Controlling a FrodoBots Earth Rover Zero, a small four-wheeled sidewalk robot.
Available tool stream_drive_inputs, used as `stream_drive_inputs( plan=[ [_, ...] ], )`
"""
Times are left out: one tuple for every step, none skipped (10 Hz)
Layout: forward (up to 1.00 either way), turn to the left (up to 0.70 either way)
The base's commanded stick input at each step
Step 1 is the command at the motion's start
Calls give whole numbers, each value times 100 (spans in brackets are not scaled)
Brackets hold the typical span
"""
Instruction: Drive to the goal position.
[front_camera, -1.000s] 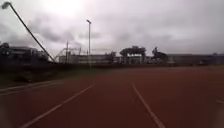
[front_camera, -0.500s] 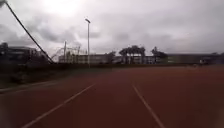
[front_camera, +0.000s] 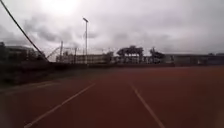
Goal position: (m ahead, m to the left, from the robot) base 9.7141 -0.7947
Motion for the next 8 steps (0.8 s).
stream_drive_inputs(
  plan=[
    [50,0],
    [50,0],
    [50,0],
    [50,0],
    [50,0],
    [50,0],
    [50,0],
    [50,0]
  ],
)
